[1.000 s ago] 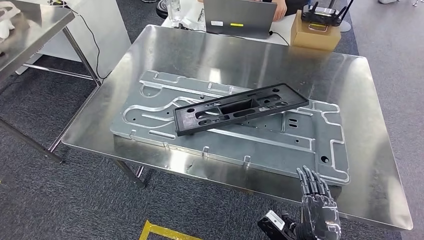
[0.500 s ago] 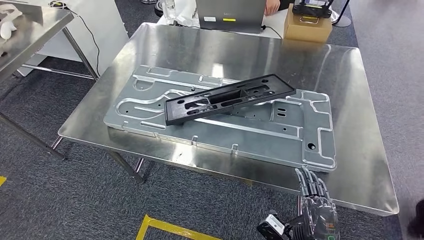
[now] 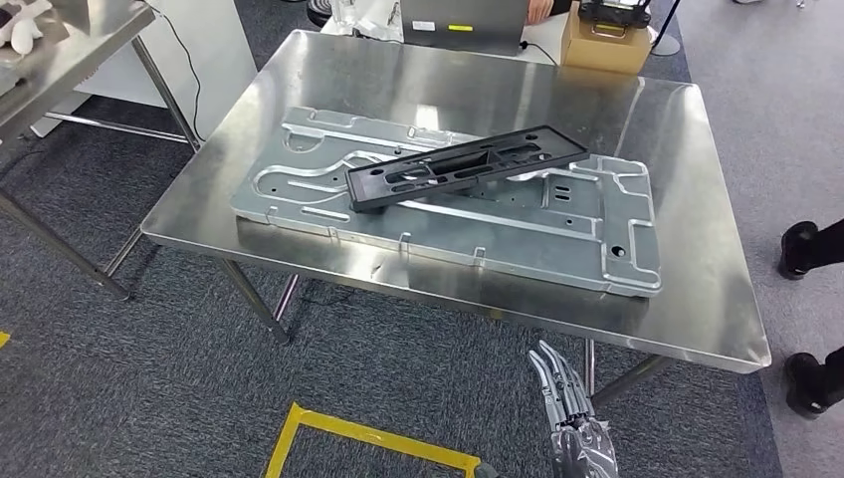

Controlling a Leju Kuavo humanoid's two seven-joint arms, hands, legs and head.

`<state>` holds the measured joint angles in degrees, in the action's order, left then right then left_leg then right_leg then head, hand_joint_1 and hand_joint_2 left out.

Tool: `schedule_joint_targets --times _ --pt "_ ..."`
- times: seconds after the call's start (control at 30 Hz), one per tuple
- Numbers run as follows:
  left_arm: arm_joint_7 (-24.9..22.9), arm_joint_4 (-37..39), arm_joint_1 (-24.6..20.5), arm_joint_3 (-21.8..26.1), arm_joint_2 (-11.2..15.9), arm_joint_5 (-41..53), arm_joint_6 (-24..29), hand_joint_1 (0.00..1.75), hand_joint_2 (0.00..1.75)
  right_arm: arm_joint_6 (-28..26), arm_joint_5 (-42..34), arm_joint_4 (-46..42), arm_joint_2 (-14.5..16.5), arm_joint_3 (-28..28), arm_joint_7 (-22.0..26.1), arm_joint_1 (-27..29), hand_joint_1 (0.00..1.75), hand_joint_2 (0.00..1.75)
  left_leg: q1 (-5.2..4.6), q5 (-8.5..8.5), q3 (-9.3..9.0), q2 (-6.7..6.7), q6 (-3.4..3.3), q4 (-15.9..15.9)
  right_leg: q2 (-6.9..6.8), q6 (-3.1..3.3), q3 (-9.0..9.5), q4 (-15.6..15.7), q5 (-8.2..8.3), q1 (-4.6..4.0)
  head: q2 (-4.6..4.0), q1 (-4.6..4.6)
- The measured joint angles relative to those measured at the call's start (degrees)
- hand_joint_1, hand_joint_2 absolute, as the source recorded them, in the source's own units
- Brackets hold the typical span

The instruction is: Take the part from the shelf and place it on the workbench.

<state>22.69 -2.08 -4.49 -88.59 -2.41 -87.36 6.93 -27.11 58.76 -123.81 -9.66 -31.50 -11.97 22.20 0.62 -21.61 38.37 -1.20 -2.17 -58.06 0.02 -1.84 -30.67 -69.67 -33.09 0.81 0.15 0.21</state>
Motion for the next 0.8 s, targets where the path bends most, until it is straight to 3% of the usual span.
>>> schedule_joint_targets --times 0.07,0.1,0.13,0.2,0.23,0.27,0.3,0.33,0.37,0.4,0.43,0.47,0.5,0.53,0.57,0.6,0.63,0.67,0.73,0.8 --pt "-0.1 0.0 0.0 0.0 -0.2 -0.2 0.0 0.0 0.0 -0.6 1.2 -0.4 -0.4 -0.2 -1.3 0.0 0.0 0.0 -0.11 1.39 1.42 0.08 0.51 -0.5 0.0 0.43 6.58 9.0 -0.37 -0.23 0.0 -0.04" --pt "-0.1 0.0 0.0 0.0 -0.3 -0.2 0.0 0.0 0.0 -0.8 1.9 -0.6 -0.5 -0.3 -1.9 0.1 0.0 0.0 -0.14 2.17 1.64 0.13 0.82 -0.4 0.01 0.79 8.7 12.5 -1.25 -0.41 0.0 -0.04" --pt "-0.1 0.1 0.0 0.0 -0.4 -0.2 0.0 0.0 0.0 -0.9 2.6 -0.8 -0.6 -0.3 -2.4 0.2 0.0 0.0 -0.12 3.07 1.7 0.15 1.16 -0.1 0.01 1.2 9.65 14.6 -1.88 -0.62 0.0 -0.04" --pt "-0.2 0.2 0.3 0.0 -0.4 -0.2 0.0 0.0 0.0 -1.0 3.4 -1.0 -0.7 -0.3 -3.0 0.4 0.0 0.0 -0.01 4.48 1.95 0.26 1.86 0.9 -0.15 2.13 8.31 14.8 -0.51 -0.6 0.0 0.01" --pt "-0.3 0.3 0.4 0.0 -0.5 -0.2 0.0 0.0 0.0 -1.0 3.6 -1.0 -0.8 -0.3 -3.2 0.5 0.0 0.0 0.07 3.41 2.38 0.39 2.18 0.6 -0.24 2.65 7.26 14.7 0.46 -0.5 0.0 -0.01" --pt "-0.3 0.4 0.5 0.0 -0.5 -0.2 -0.1 0.0 0.0 -0.9 3.7 -1.1 -0.8 -0.3 -3.3 0.5 0.0 0.0 0.1 0.85 2.91 0.53 2.48 -0.7 -0.35 3.12 6.1 14.7 1.5 -0.37 0.0 -0.01" --pt "-0.3 0.4 0.6 0.0 -0.5 -0.2 -0.1 0.0 0.0 -0.9 3.8 -1.1 -0.8 -0.3 -3.4 0.6 0.0 0.0 0.21 -3.08 3.42 0.64 2.72 -3.5 -0.44 3.46 4.9 14.6 2.52 -0.3 0.0 -0.03" --pt "-0.4 0.4 0.6 0.0 -0.5 -0.2 -0.1 0.0 0.0 -0.8 3.9 -1.2 -0.8 -0.3 -3.6 0.6 0.0 0.0 0.22 -7.03 3.75 0.68 2.96 -7.2 -0.42 3.65 3.63 14.5 3.49 -0.35 0.0 -0.04" --pt "-0.4 0.4 0.6 0.0 -0.5 -0.2 -0.1 0.0 0.0 -0.8 4.1 -1.2 -0.8 -0.3 -3.9 0.7 0.0 0.0 0.24 -9.67 3.89 0.69 3.15 -11.3 -0.48 3.68 2.32 14.3 4.42 -0.41 0.0 -0.04" --pt "-0.4 0.4 0.5 0.0 -0.5 -0.2 -0.1 0.0 0.0 -0.9 4.3 -1.2 -0.8 -0.3 -4.2 0.8 0.0 0.0 0.25 -10.54 3.69 0.69 3.27 -15.0 -0.53 3.64 0.9 14.0 5.32 -0.48 0.0 -0.04" --pt "-0.4 0.4 0.5 0.0 -0.5 -0.3 -0.1 0.0 0.0 -1.0 4.4 -1.2 -0.8 -0.3 -4.6 0.9 0.0 0.0 0.25 -9.65 3.0 0.69 3.29 -17.4 -0.59 3.55 -0.56 13.6 6.08 -0.53 0.0 -0.04" --pt "-0.4 0.4 0.4 0.0 -0.5 -0.3 0.0 0.0 0.0 -1.2 4.4 -1.2 -0.8 -0.3 -5.0 1.2 0.0 0.0 0.25 -7.59 1.57 0.7 3.19 -18.2 -0.62 3.41 -2.07 13.1 6.79 -0.56 0.0 -0.05" --pt "-0.4 0.4 0.3 0.0 -0.5 -0.3 0.1 0.0 0.0 -1.5 4.4 -1.2 -0.8 -0.2 -5.5 1.5 0.0 0.0 0.23 -5.89 -0.8 0.73 2.98 -17.0 -0.64 3.24 -3.47 12.6 7.43 -0.58 0.0 -0.05" --pt "-0.5 0.5 0.3 0.0 -0.5 -0.3 0.2 0.0 0.0 -1.6 4.2 -1.2 -0.7 0.0 -6.0 2.1 0.0 0.0 0.13 -5.84 -4.67 0.79 2.65 -13.6 -0.64 3.02 -4.59 12.1 8.0 -0.65 0.0 -0.06" --pt "-0.6 0.5 0.2 0.0 -0.5 -0.4 0.4 0.0 0.0 -1.7 3.7 -1.1 -0.5 0.5 -6.3 2.9 0.0 0.0 -0.01 -7.01 -9.1 0.83 2.27 -8.3 -0.72 2.78 -5.39 11.5 8.49 -0.74 0.0 -0.05" --pt "-0.6 0.6 0.1 0.0 -0.5 -0.5 0.4 0.0 0.0 -1.4 3.0 -1.0 -0.1 1.3 -6.4 3.9 0.0 0.0 -0.15 -9.3 -13.05 0.84 1.9 -2.9 -0.92 2.54 -5.95 11.1 8.97 -0.84 0.0 -0.05" --pt "-0.7 0.6 -0.1 0.0 -0.5 -0.6 0.5 0.0 0.0 -0.6 2.0 -0.7 0.6 2.6 -6.0 5.1 0.0 0.0 -0.33 -11.3 -15.81 0.91 1.52 1.2 -1.19 2.27 -6.28 10.8 9.49 -0.9 0.0 -0.05" --pt "-0.7 0.7 -0.1 0.0 -0.5 -0.8 0.6 0.0 0.0 0.9 0.6 0.0 1.5 4.3 -4.7 6.5 0.0 0.0 -0.38 -12.09 -16.81 1.02 1.15 3.5 -1.53 2.0 -6.54 10.6 10.0 -0.94 0.0 -0.04" --pt "-1.0 0.7 0.1 0.0 -0.5 -1.2 0.8 0.0 0.0 6.3 -2.1 2.4 5.3 10.0 1.5 9.2 0.0 0.0 -0.29 -11.63 -16.26 1.31 0.29 3.8 -1.55 1.32 -7.1 10.1 9.94 -0.71 0.0 -0.04" --pt "-1.3 0.8 0.6 0.0 -0.5 -1.6 1.0 0.0 0.0 11.6 -2.9 6.8 11.2 19.0 9.4 10.9 0.0 0.0 -0.18 -10.43 -15.31 1.41 -0.51 3.9 -0.83 0.7 -8.61 6.0 6.38 -0.47 0.0 -0.02"
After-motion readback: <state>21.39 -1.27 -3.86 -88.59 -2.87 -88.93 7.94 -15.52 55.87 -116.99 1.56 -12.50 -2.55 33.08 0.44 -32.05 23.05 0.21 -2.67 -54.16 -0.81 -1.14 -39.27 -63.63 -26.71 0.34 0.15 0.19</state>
